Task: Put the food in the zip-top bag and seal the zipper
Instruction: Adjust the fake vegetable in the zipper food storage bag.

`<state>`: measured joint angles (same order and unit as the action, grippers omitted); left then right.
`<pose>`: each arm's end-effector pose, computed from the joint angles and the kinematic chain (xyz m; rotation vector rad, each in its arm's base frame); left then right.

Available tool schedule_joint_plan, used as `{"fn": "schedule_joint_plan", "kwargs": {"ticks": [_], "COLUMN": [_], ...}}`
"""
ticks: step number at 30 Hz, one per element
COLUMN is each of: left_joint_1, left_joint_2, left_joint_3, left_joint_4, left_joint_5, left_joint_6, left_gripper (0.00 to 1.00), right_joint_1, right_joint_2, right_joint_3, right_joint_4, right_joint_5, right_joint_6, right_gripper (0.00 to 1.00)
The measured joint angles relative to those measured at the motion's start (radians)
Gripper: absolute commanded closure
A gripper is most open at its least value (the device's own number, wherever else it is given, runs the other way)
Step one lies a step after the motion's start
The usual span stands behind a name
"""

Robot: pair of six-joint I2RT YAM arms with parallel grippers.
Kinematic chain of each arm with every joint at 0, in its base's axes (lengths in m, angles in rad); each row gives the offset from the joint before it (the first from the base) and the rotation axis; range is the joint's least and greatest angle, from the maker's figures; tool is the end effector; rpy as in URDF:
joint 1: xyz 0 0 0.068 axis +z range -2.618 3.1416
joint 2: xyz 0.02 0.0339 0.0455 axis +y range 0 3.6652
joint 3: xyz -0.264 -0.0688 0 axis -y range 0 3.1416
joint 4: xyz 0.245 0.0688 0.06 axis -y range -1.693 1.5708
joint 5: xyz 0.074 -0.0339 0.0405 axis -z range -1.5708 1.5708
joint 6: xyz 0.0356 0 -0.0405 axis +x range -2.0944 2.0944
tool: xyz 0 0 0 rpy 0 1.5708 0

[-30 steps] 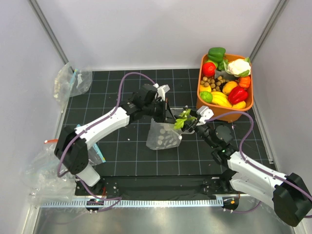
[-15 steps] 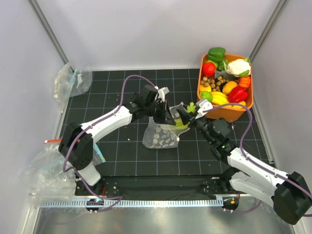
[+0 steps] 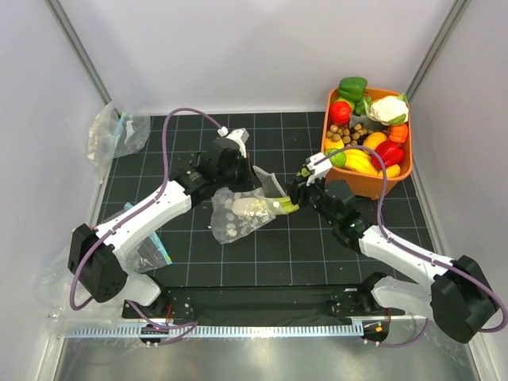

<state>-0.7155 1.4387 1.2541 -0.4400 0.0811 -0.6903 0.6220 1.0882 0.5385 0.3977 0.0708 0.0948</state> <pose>0.2441 -0.2160 0.3252 0.0778 2.3323 -0.8442 0.2014 0.1413 0.2539 -0.4033 1.6978 0.4674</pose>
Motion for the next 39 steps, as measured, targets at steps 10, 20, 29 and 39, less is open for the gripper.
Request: {"fn": "schedule_joint_plan", "kwargs": {"ticks": [10, 20, 29, 39], "left_joint_1": [0.000, 0.000, -0.014, -0.083], "left_joint_2": [0.085, 0.124, 0.124, 0.147], "left_joint_3": [0.005, 0.007, 0.006, -0.078], "left_joint_4": [-0.031, -0.074, -0.082, -0.105], "left_joint_5": [-0.125, -0.244, -0.352, -0.440], "left_joint_6": [0.057, 0.127, 0.205, 0.257], "left_gripper": [1.00, 1.00, 1.00, 1.00], "right_joint_1": [0.000, 0.000, 0.000, 0.001], "right_joint_2": [0.125, 0.186, 0.268, 0.406], "right_joint_3": [0.134, 0.165, 0.142, 0.136], "right_joint_4": [-0.147, -0.264, -0.255, -0.221], "right_joint_5": [-0.195, -0.282, -0.285, -0.230], "right_joint_6": [0.023, 0.061, 0.043, -0.076], "right_gripper": [0.35, 0.33, 0.32, 0.27]}}
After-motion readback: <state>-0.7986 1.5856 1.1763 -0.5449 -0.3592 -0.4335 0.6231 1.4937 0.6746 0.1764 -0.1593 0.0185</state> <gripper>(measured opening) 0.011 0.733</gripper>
